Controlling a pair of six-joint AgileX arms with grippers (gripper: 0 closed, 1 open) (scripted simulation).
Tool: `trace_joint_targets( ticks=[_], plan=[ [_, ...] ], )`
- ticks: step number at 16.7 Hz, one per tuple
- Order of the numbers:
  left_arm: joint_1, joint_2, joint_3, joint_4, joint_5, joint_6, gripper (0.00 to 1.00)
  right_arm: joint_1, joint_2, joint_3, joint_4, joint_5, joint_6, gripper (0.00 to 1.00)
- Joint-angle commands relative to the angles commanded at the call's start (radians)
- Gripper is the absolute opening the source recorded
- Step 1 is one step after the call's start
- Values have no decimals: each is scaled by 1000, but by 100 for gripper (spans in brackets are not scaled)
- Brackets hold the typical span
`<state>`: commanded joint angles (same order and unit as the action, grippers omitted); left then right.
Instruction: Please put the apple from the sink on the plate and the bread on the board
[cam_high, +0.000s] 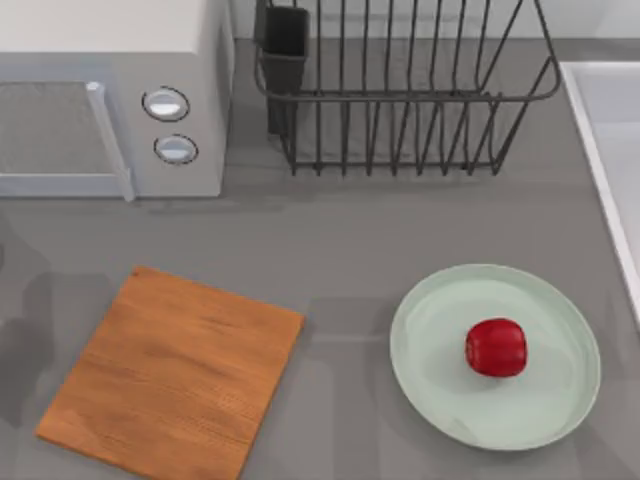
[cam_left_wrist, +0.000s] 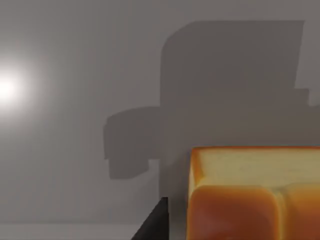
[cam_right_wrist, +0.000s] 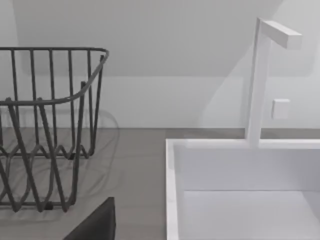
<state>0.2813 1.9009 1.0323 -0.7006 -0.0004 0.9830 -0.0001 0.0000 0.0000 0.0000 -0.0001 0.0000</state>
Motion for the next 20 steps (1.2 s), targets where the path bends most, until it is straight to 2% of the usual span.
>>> trace_joint_targets(
  ticks=[1,2,9,12,20],
  plan=[
    [0,0,0,0,0,0,2,0,0,0,0,0,0,100],
    [0,0,0,0,0,0,0,0,0,0,0,0,0,100],
    [0,0,0,0,0,0,0,0,0,0,0,0,0,100],
    [-3,-43,22,-50,15,-12,0,0,0,0,0,0,0,100],
    [-5,-150,222,-385,15,-14,0,0,0,0,0,0,0,100]
  ],
)
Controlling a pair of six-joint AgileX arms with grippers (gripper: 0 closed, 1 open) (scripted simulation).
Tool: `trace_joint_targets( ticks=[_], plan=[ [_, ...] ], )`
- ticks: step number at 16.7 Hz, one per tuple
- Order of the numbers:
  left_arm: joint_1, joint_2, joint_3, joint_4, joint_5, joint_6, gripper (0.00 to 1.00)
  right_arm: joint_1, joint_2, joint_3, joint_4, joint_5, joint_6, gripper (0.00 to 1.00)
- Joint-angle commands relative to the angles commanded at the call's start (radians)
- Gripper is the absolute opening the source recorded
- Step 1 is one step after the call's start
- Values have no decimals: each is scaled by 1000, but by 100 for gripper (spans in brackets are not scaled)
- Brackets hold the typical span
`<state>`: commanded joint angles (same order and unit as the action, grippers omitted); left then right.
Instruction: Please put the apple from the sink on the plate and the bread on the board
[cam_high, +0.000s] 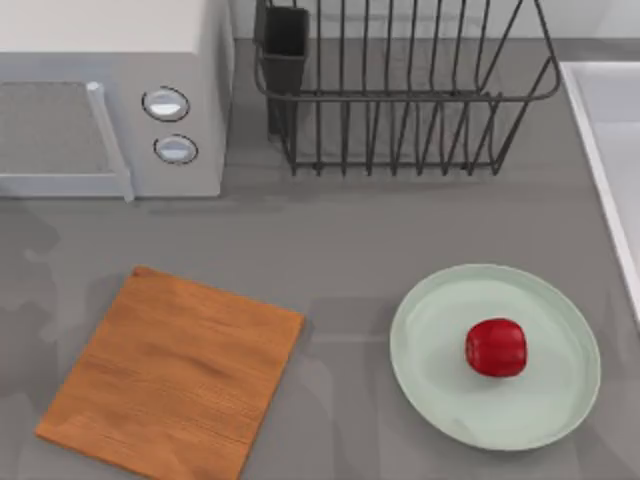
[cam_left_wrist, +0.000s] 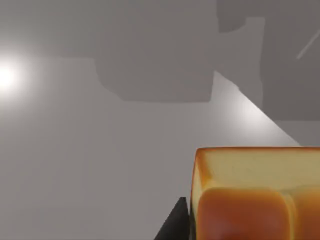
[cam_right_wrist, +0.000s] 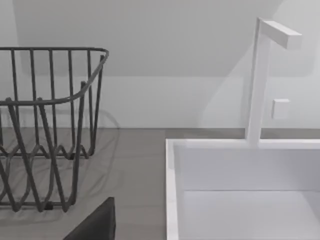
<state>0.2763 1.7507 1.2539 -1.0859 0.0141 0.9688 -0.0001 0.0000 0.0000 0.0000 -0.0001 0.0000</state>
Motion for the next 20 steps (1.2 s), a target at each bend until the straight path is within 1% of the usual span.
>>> trace_joint_targets(
  ticks=[2,7,9,11,13,15,17,20],
  plan=[
    [-1,-27,31,-39,0,-3,0,0,0,0,0,0,0,100],
    [0,-26,32,-40,-1,-2,0,0,0,0,0,0,0,100],
    [-8,-22,34,-42,-2,-31,0,0,0,0,0,0,0,100],
    [-27,-13,39,-45,-4,-99,0,0,0,0,0,0,0,100],
    [-59,-1,44,-50,-6,-212,0,0,0,0,0,0,0,100],
    [-99,11,49,-54,-10,-361,0,0,0,0,0,0,0,100],
    [-147,24,51,-57,-13,-545,0,0,0,0,0,0,0,100],
    [-232,43,48,-58,-16,-879,0,0,0,0,0,0,0,100]
  ],
)
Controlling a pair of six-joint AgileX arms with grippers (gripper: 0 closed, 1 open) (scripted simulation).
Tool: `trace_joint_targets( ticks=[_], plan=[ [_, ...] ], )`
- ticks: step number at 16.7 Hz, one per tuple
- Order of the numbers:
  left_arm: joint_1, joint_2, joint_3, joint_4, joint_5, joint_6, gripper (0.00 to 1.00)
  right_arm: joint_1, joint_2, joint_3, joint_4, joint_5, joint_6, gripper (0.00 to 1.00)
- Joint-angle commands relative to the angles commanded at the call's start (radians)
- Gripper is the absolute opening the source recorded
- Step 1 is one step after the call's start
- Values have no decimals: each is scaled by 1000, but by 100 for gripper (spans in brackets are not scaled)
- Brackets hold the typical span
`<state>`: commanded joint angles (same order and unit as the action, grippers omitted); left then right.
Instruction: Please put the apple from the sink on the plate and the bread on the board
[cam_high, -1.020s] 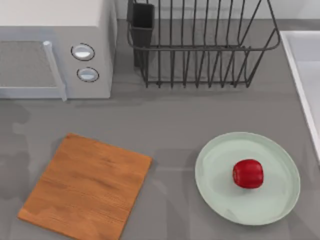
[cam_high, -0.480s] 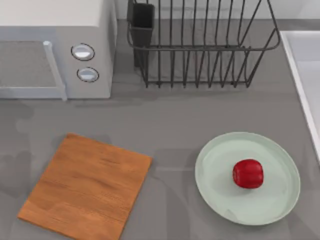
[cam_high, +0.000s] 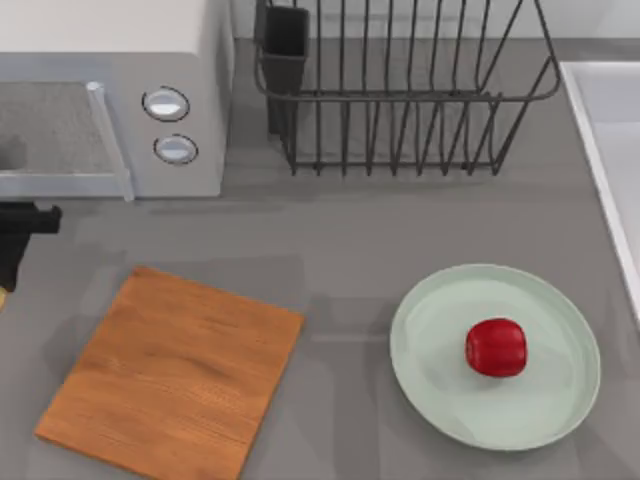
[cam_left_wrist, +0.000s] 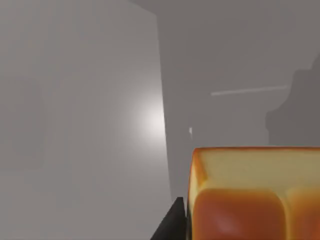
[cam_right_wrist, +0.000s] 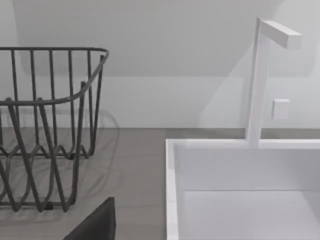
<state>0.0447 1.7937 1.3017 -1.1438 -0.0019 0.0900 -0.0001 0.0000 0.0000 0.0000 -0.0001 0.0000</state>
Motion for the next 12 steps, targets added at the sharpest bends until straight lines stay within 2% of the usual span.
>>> trace_joint_targets(
  ticks=[9,12],
  plan=[
    [-290,15,-81,29,4,-1205,0,0,0,0,0,0,0,100],
    [-376,-9,-118,56,3,-1563,0,0,0,0,0,0,0,100]
  ],
)
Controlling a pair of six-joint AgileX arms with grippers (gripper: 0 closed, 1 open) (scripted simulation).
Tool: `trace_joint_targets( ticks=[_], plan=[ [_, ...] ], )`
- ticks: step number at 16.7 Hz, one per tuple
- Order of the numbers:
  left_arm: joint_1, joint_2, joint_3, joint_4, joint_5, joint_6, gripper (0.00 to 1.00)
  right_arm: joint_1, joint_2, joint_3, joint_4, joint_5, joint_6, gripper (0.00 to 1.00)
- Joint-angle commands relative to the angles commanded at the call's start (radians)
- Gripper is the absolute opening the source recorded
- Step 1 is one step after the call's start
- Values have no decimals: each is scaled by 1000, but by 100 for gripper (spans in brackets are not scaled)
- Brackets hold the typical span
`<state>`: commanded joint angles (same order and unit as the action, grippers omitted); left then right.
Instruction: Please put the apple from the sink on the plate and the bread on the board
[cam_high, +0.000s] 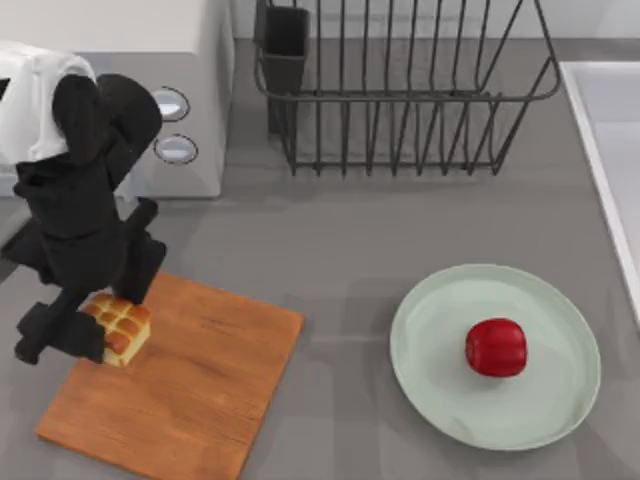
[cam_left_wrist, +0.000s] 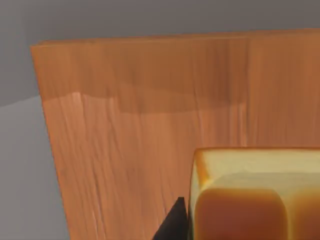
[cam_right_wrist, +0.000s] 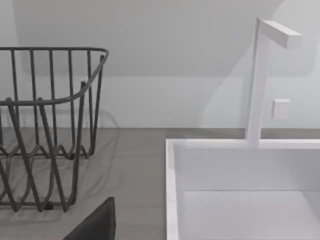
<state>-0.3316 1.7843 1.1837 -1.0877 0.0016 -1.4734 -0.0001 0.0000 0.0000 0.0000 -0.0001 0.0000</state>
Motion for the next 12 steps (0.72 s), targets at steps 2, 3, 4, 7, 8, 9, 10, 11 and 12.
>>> trace_joint_targets(
  ticks=[2,3,4,7,8,9,10,11,12],
  plan=[
    [-50,-24,-21,23,-3,-198,0,0,0,0,0,0,0,100],
    [-72,-37,-31,35,-6,-284,0,0,0,0,0,0,0,100],
    [-93,-50,-39,47,-8,-359,0,0,0,0,0,0,0,100],
    [-139,-87,-59,80,-17,-520,0,0,0,0,0,0,0,100],
    [-148,-97,-63,88,-19,-552,0,0,0,0,0,0,0,100],
    [-155,-104,-66,95,-21,-574,0,0,0,0,0,0,0,100],
    [-159,-108,-67,98,-22,-587,0,0,0,0,0,0,0,100],
    [-159,-108,-67,98,-22,-587,0,0,0,0,0,0,0,100],
    [-159,-108,-67,98,-22,-587,0,0,0,0,0,0,0,100]
  ],
)
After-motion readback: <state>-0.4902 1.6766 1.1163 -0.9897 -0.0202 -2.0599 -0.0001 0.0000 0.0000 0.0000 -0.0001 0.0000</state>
